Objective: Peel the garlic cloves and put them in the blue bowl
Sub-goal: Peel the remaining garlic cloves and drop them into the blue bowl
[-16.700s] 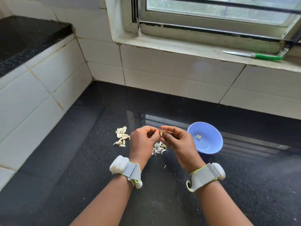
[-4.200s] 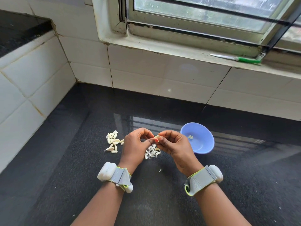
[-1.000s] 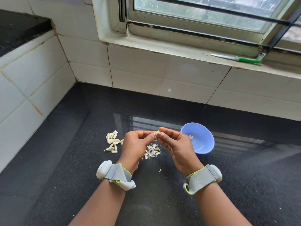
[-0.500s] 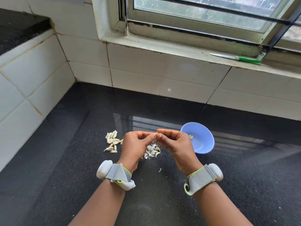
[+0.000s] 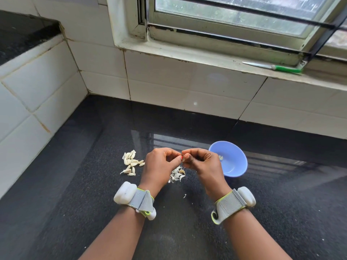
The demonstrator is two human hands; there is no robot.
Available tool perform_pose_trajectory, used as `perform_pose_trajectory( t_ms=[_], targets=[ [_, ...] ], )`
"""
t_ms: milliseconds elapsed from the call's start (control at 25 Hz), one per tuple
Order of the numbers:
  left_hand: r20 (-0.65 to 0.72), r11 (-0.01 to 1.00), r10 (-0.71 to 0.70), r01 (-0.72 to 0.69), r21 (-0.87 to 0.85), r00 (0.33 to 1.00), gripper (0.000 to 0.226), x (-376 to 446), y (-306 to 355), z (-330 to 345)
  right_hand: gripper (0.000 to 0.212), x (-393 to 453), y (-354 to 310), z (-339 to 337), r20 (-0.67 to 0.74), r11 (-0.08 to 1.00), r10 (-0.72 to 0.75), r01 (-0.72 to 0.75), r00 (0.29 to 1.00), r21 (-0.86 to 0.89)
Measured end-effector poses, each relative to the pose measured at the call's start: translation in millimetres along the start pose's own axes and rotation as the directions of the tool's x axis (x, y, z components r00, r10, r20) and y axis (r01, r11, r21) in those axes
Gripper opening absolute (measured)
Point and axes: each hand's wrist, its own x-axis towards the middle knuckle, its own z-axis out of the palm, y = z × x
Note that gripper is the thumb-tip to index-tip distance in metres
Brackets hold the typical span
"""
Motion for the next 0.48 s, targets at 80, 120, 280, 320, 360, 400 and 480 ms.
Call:
perform_pose_trajectory(
  t_ms=[80,120,280,320,360,400,480],
  targets=[
    [-0.003,1.0,0.005,-0.005,0.018,1.0,0.012,0.6,0.7,2.2,0.012,0.4,0.6,-1.3,0.012,0.999,0.012,-0.012,1.0,0.032],
    [-0.01,1.0,0.01,-0.01,0.024,1.0,0.011,0.2,0.9,3.4,0.011,0.3,0.5,-2.2,0.018,0.999,0.017,-0.018,1.0,0.048],
    [-0.031,1.0,0.016,-0.015,0.021,0.999,0.009,0.3,-1.6,6.2,0.009,0.4,0.1,-3.0,0.038,0.993,0.045,-0.048,0.998,0.109],
    [-0.035,1.0,0.011,-0.01,0.013,0.999,0.009,0.7,-2.2,6.7,0.009,0.2,-0.2,-2.0,0.044,0.987,0.062,-0.068,0.997,0.142],
    [-0.041,1.0,0.002,-0.002,0.001,0.999,0.009,1.3,-2.7,7.0,0.01,-0.3,-0.6,-0.6,0.051,0.978,0.085,-0.093,0.995,0.184],
    [-0.049,1.0,-0.007,0.006,-0.014,0.999,0.009,1.9,-3.5,7.2,0.011,-0.6,-0.7,0.6,0.057,0.966,0.111,-0.121,0.992,0.228],
    [-0.061,0.999,-0.024,0.022,-0.042,0.998,0.008,2.8,-4.6,7.8,0.014,-1.3,-1.0,2.2,0.066,0.939,0.158,-0.17,0.985,0.298]
  ],
)
